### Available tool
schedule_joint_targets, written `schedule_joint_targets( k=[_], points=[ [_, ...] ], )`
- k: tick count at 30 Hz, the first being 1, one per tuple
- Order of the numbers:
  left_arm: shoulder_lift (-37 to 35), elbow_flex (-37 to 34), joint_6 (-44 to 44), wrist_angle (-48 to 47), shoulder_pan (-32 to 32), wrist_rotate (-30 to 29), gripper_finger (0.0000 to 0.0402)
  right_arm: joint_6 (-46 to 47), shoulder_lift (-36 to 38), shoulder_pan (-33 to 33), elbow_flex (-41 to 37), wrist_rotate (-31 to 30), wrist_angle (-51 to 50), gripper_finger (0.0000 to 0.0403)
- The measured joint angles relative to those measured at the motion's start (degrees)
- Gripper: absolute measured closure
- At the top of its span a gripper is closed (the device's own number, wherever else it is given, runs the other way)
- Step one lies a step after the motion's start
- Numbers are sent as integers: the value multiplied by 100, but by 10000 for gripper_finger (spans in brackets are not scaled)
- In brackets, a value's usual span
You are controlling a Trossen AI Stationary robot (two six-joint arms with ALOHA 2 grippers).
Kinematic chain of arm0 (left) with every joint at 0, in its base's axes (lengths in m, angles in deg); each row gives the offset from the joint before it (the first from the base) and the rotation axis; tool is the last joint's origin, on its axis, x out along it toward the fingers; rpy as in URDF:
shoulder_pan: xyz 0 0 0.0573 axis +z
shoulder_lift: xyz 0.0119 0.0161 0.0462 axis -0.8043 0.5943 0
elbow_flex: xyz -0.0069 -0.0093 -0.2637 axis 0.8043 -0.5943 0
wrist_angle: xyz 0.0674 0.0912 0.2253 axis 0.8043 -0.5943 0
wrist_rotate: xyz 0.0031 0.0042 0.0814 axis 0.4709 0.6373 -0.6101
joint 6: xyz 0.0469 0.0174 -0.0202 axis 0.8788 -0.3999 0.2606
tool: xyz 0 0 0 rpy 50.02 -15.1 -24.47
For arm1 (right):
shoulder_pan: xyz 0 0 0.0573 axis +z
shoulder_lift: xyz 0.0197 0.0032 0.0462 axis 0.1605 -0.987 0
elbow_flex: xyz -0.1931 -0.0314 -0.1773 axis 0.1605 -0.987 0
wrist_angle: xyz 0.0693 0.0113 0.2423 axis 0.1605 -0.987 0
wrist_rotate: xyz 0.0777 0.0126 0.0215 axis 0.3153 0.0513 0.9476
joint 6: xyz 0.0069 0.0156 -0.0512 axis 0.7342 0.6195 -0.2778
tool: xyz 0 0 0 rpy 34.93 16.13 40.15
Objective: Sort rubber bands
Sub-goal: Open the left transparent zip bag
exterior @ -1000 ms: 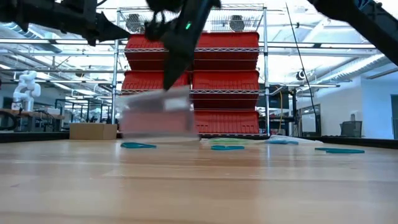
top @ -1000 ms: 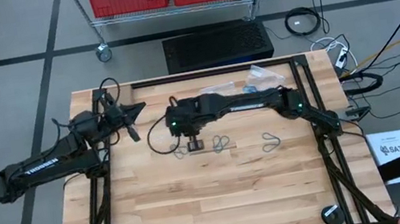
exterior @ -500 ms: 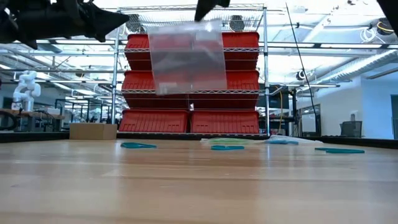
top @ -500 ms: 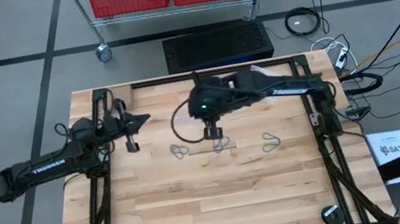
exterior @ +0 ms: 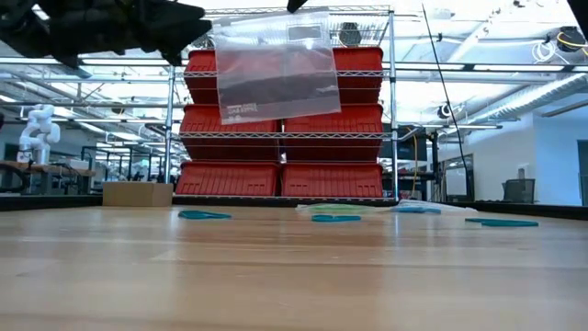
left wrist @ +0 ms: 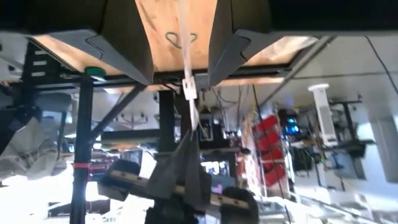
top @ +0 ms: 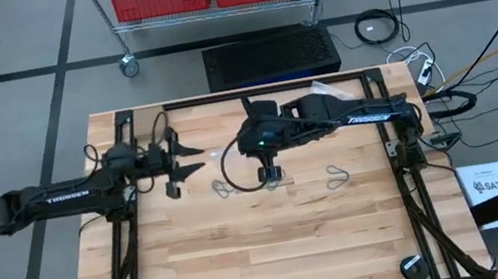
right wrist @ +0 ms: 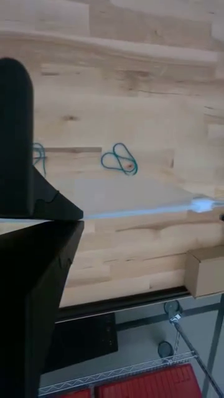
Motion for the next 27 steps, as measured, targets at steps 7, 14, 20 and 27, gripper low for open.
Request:
schedule_joint_targets(
  k=[7, 14, 20, 27],
  points=[
    [600, 365, 38, -136, -158, -134, 240, -22, -2, 0, -1, -1, 1, 403],
    [731, 455, 40, -168, -158, -240, 276, -39, -2, 0, 0, -2, 2, 403],
    [677, 457, 193, -293, -154, -177, 362, -35, -2, 0, 0, -5, 2, 403],
    [642, 457, 156, -295, -156, -137, 383, -19, 0, 0, 0, -292, -1, 403]
  ],
)
